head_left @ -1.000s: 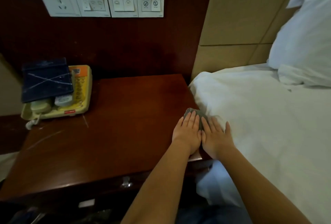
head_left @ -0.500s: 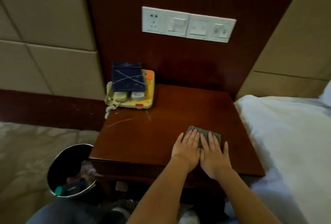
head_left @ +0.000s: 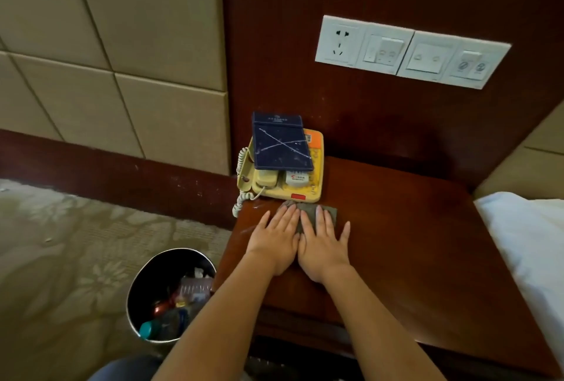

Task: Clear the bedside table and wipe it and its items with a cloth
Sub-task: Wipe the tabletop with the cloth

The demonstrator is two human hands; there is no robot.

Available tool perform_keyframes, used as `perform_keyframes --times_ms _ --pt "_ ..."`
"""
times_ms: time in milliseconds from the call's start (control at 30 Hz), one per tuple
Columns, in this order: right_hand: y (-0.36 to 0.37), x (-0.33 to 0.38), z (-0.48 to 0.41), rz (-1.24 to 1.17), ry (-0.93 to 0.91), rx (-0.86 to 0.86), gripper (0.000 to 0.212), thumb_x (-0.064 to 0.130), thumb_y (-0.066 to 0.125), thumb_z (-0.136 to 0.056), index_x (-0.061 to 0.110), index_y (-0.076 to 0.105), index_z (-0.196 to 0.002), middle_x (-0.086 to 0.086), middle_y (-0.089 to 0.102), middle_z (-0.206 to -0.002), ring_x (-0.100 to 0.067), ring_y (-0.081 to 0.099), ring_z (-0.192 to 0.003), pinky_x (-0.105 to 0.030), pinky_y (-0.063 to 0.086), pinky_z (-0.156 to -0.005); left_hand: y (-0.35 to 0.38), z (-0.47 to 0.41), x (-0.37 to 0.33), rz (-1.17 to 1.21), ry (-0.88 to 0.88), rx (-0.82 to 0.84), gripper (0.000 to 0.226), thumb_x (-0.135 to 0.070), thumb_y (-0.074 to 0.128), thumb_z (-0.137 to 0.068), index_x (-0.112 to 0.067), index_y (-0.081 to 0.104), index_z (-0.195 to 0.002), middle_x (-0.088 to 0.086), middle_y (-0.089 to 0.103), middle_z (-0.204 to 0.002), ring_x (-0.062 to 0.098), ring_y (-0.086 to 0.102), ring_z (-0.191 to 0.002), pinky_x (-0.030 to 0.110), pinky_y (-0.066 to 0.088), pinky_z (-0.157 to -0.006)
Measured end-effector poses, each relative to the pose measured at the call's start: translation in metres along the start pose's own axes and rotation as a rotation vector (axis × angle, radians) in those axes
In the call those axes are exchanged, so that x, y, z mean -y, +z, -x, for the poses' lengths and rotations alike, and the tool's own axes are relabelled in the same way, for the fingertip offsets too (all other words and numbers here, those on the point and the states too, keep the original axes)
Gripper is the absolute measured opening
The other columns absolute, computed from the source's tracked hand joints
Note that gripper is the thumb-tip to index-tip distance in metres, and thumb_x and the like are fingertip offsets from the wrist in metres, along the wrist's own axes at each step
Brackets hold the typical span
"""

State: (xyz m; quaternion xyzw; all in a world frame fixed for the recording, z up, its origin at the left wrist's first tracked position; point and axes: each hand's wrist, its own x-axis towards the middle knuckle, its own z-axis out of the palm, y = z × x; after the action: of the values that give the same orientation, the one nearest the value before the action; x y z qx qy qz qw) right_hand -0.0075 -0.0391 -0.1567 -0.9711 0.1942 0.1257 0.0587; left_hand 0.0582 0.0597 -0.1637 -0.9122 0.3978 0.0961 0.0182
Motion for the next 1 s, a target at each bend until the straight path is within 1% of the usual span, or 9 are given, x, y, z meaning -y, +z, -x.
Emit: perform_keyframes --times_ms 100,200,367,433,500,600,700,867,1000 --pt "0.001 0.025 0.002 0.009 -0.045 -0.003 0.054 0.041 0.009 -0.101 0.029 -0.010 -0.150 -0.006 -0.021 -0.157 -0.020 -0.020 -0.144 -0.060 -0.014 -0.111 0.002 0.018 0.020 0.029 -0.062 -0.011 0.054 -0.034 0.008 -0.103 -0.017 -0.012 -0.150 -0.003 -0.018 -0.158 0.011 -0.016 -0.144 0.037 -0.006 -0.118" --pt "0.005 0.061 0.003 0.001 -0.135 -0.009 0.054 0.040 0.010 -0.101 0.029 -0.008 -0.150 -0.007 -0.020 -0.157 -0.022 -0.020 -0.144 -0.060 -0.014 -0.111 0.005 0.043 0.048 0.023 -0.140 -0.014 0.054 -0.034 0.009 -0.103 -0.017 -0.011 -0.151 -0.003 -0.016 -0.158 0.011 -0.014 -0.145 0.037 -0.006 -0.118" --pt "0.015 0.102 0.019 -0.002 -0.228 -0.001 0.054 0.039 0.012 -0.101 0.029 -0.006 -0.151 -0.009 -0.019 -0.158 -0.024 -0.019 -0.144 -0.060 -0.017 -0.110 0.017 0.083 0.075 0.018 -0.256 0.042 0.053 -0.032 0.010 -0.103 -0.014 0.001 -0.152 -0.001 -0.002 -0.160 0.016 -0.009 -0.147 0.042 -0.005 -0.118" --pt "0.015 0.100 0.027 0.009 -0.241 0.005 0.054 0.039 0.012 -0.101 0.029 -0.006 -0.151 -0.007 -0.019 -0.157 -0.023 -0.019 -0.145 -0.060 -0.017 -0.109 0.019 0.091 0.068 0.100 -0.288 -0.005 0.054 -0.031 0.011 -0.104 -0.013 -0.004 -0.152 0.000 -0.006 -0.160 0.014 -0.010 -0.146 0.039 -0.004 -0.119" --pt "0.015 0.090 0.033 0.023 -0.244 0.011 0.053 0.039 0.011 -0.101 0.029 -0.007 -0.151 -0.005 -0.021 -0.157 -0.021 -0.019 -0.145 -0.060 -0.017 -0.110 0.020 0.094 0.055 0.116 -0.272 -0.057 0.054 -0.030 0.013 -0.103 -0.013 -0.008 -0.151 0.002 -0.012 -0.159 0.013 -0.012 -0.146 0.035 -0.004 -0.118" --pt "0.016 0.061 0.046 0.019 -0.227 0.022 0.054 0.039 0.010 -0.101 0.029 -0.008 -0.151 -0.004 -0.022 -0.157 -0.019 -0.020 -0.144 -0.060 -0.016 -0.111 0.016 0.094 0.027 0.085 -0.204 -0.078 0.055 -0.032 0.012 -0.103 -0.013 -0.009 -0.150 0.002 -0.015 -0.158 0.013 -0.014 -0.145 0.032 -0.006 -0.117" --pt "0.017 0.009 0.067 -0.009 -0.175 0.025 0.054 0.040 0.009 -0.101 0.030 -0.010 -0.150 -0.001 -0.023 -0.157 -0.017 -0.020 -0.144 -0.059 -0.015 -0.111 0.011 0.085 -0.021 0.058 -0.113 -0.061 0.056 -0.035 0.008 -0.102 -0.013 -0.012 -0.149 0.002 -0.018 -0.157 0.014 -0.016 -0.144 0.032 -0.008 -0.117" --pt "0.026 -0.109 0.116 -0.036 0.058 0.001 0.054 0.040 0.011 -0.102 0.030 -0.009 -0.150 0.002 -0.023 -0.157 -0.012 -0.018 -0.144 -0.059 -0.011 -0.111 0.014 0.055 -0.145 0.027 0.066 -0.041 0.056 -0.034 0.008 -0.102 -0.011 -0.011 -0.149 0.005 -0.017 -0.157 0.016 -0.016 -0.145 0.036 -0.007 -0.118" --pt "0.035 -0.186 0.159 -0.012 0.220 -0.009 0.053 0.039 0.011 -0.102 0.031 -0.011 -0.150 0.004 -0.022 -0.157 -0.009 -0.015 -0.145 -0.057 -0.006 -0.114 0.019 0.051 -0.234 0.060 0.165 0.041 0.056 -0.034 0.011 -0.102 -0.012 -0.009 -0.150 0.004 -0.018 -0.158 0.016 -0.018 -0.145 0.037 -0.010 -0.116"
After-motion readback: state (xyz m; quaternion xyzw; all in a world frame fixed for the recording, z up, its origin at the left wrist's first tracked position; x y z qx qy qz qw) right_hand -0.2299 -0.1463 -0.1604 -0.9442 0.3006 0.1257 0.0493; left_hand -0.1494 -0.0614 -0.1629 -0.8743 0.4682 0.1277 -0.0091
